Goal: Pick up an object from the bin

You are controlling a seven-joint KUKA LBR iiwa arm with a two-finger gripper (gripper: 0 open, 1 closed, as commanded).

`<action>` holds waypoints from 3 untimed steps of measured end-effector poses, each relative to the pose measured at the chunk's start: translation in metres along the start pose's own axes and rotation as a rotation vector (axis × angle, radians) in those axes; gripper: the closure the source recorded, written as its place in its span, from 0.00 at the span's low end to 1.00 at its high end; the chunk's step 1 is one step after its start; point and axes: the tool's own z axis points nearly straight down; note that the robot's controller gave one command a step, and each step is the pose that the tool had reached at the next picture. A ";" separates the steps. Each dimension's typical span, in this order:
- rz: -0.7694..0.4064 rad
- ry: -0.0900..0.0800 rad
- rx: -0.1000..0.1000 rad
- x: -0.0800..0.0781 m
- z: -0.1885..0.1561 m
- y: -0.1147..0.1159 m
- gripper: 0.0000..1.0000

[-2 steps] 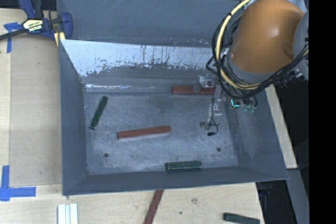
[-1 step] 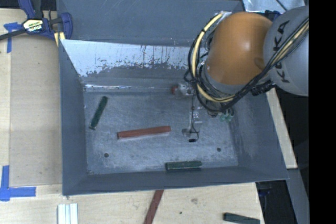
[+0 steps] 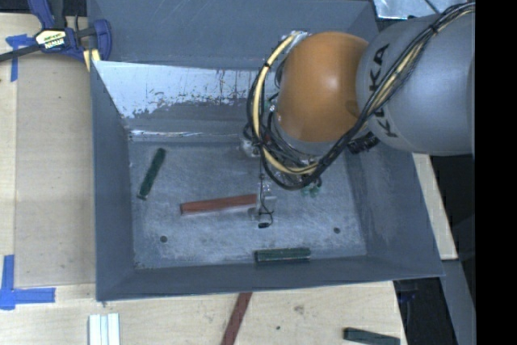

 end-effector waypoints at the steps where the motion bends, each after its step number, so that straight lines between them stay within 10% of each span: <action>1: -0.012 -0.012 -0.003 -0.002 0.007 0.009 0.00; 2: 0.013 -0.005 0.000 -0.018 0.069 0.026 0.00; 3: -0.065 -0.005 -0.001 -0.008 0.093 0.011 1.00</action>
Offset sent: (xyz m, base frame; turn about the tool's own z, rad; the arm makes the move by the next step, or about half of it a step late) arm 0.0166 0.0298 -0.0721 0.0144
